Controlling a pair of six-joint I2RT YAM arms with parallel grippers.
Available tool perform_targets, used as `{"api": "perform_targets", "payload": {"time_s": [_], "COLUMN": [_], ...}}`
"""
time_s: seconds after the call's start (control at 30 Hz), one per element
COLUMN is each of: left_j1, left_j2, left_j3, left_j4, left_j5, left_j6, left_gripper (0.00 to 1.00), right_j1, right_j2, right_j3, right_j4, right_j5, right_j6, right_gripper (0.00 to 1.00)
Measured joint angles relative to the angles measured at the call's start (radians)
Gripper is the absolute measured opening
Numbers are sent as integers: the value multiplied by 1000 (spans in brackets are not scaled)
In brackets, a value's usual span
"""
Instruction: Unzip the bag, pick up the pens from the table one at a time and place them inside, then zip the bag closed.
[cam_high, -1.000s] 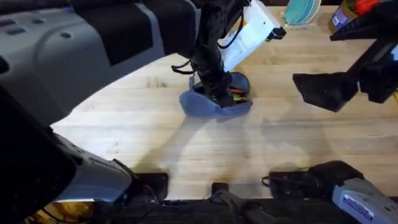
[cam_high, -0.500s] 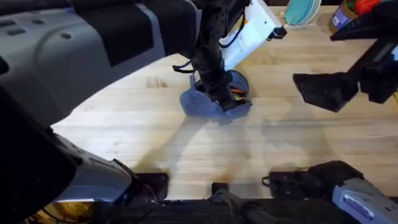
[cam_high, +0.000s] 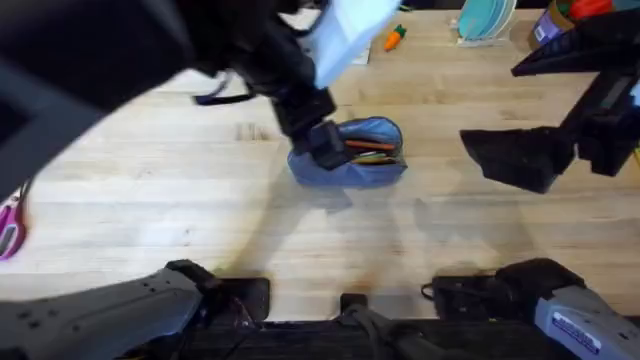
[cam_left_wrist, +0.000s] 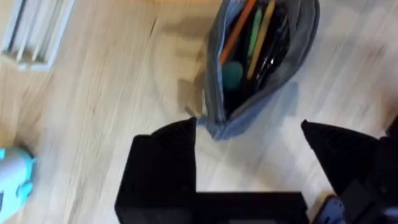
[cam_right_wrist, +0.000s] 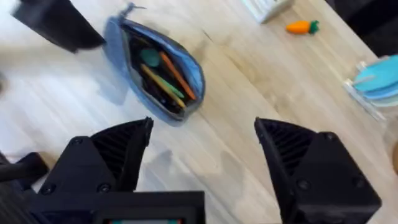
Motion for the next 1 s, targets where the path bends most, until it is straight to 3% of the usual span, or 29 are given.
{"api": "perform_targets", "payload": {"time_s": [0.23,0.47,0.5,0.53,0.57,0.7,0.73,0.93,1.0], "left_j1": [194,437,522,553,628,695,708,707,707], "left_j2": [-107,-104,-92,-86,-67,-31,-9,20,33], "left_j3": [0,0,-1,-5,-18,-27,-28,-30,-30], "left_j4": [-174,-291,-300,-298,-296,-294,-318,-364,-370], "left_j5": [54,206,245,253,267,272,271,277,279], "left_j6": [158,451,552,583,648,696,712,733,777], "left_gripper": [993,993,994,994,993,994,994,994,992], "right_j1": [0,8,32,44,85,161,228,307,311], "right_j2": [23,136,183,199,239,275,295,332,338], "right_j3": [0,0,0,0,0,0,0,0,0], "right_j4": [0,8,20,30,82,181,214,207,228], "right_j5": [-50,-56,-56,-56,-59,-60,-63,-70,-70], "right_j6": [34,145,195,213,264,317,338,383,439], "right_gripper": [998,998,998,998,998,998,998,998,998]}}
